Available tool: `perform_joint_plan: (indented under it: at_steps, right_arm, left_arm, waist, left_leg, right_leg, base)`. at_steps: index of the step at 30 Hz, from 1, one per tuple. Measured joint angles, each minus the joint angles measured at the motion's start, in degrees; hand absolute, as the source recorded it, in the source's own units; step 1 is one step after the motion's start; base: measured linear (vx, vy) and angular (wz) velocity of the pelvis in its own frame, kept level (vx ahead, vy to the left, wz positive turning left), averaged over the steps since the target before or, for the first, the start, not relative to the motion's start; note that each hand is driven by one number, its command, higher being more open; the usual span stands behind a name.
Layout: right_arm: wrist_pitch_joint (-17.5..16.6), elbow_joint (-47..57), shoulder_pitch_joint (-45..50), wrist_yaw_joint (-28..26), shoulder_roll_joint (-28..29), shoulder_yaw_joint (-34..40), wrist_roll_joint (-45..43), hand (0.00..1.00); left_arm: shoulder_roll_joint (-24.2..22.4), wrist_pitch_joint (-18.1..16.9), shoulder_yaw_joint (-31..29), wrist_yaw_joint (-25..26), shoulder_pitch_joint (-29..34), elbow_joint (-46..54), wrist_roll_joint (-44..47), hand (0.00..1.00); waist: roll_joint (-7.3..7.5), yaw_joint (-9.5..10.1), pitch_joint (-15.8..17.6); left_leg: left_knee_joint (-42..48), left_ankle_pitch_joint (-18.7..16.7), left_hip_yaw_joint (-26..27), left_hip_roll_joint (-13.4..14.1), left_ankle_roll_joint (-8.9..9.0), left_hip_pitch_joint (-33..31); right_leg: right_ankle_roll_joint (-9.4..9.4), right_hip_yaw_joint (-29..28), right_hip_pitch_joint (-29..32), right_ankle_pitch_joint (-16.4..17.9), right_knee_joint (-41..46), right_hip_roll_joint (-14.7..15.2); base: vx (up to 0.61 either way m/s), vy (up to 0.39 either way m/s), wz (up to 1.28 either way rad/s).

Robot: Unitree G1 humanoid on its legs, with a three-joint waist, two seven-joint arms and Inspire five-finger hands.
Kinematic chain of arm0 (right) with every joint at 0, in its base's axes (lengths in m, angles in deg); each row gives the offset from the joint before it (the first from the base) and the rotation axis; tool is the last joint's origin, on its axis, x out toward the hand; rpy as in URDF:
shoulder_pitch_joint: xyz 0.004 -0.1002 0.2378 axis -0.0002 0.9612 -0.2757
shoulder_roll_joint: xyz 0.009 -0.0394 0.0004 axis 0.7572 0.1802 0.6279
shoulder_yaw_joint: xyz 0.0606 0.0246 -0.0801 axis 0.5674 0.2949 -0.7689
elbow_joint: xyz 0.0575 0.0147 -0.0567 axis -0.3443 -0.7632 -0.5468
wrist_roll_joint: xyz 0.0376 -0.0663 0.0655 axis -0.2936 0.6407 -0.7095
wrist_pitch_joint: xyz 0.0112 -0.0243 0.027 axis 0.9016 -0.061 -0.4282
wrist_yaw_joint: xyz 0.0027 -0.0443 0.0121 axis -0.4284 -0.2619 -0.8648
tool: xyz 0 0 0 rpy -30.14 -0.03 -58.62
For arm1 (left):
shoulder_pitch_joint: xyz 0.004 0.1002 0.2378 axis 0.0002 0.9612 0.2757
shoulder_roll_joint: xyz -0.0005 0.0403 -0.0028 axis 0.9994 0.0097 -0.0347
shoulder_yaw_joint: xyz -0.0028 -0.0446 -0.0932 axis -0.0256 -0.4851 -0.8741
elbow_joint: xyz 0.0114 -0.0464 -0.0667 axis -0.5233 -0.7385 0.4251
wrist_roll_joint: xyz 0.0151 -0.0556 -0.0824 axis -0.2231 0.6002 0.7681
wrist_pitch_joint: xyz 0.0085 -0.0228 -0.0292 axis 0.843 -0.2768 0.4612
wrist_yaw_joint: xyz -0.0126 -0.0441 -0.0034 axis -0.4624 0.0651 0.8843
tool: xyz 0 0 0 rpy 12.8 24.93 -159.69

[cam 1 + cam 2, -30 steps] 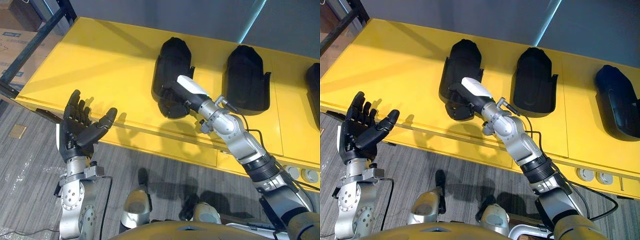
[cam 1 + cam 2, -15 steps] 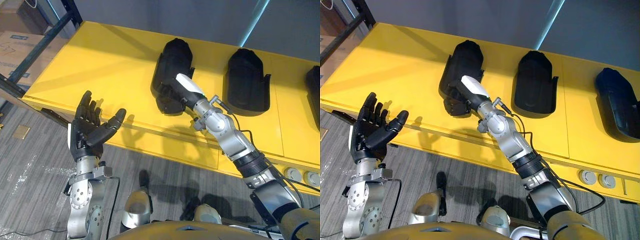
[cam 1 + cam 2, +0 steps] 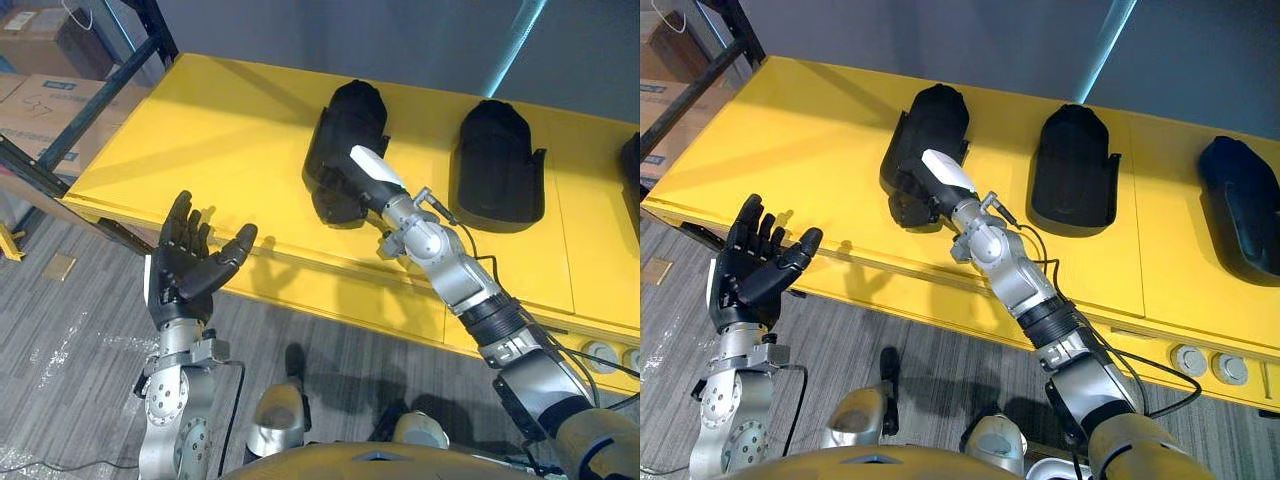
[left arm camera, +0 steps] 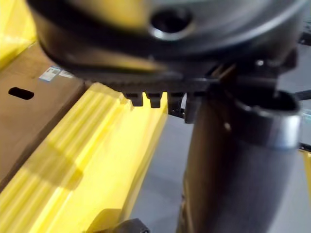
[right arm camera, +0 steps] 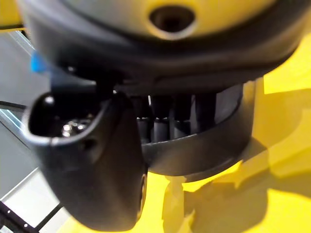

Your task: Walk over and take three plastic housings, then place them on the shelf

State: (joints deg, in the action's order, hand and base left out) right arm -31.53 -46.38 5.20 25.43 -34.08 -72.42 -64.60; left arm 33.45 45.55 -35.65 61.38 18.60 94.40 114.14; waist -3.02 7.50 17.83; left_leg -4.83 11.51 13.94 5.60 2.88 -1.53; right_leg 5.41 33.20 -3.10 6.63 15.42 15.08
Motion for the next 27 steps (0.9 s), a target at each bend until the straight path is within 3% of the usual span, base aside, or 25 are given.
perform_joint_plan:
  at_steps: [15, 27]
  right_arm:
    - [-0.3, -2.5, -1.5, -0.1, -1.2, -0.3, 0.8, 1.00]
    - [-0.2, 4.2, -1.1, -5.2, -5.4, -1.7, 0.8, 1.00]
  left_arm:
    - [0.0, 0.0, 0.0, -0.1, 0.1, 0.0, 0.1, 1.00]
    - [0.1, 0.9, 0.1, -0.3, 0.1, 0.0, 0.1, 1.00]
  waist:
    - [-0.56, 0.01, -0.4]
    - [-0.47, -0.20, -0.8]
  left_leg:
    - [0.0, 0.2, 0.0, 0.0, -0.09, 0.4]
    - [0.0, 0.0, 1.0, 0.1, -0.04, 1.1]
  right_leg:
    - [0.20, 0.0, 0.1, 0.4, 1.4, 0.8]
    - [0.77, -0.8, -0.4, 0.0, 0.6, 0.5]
  base:
    - [0.00, 0.000, 0.00]
    - [0.00, -0.005, -0.03]
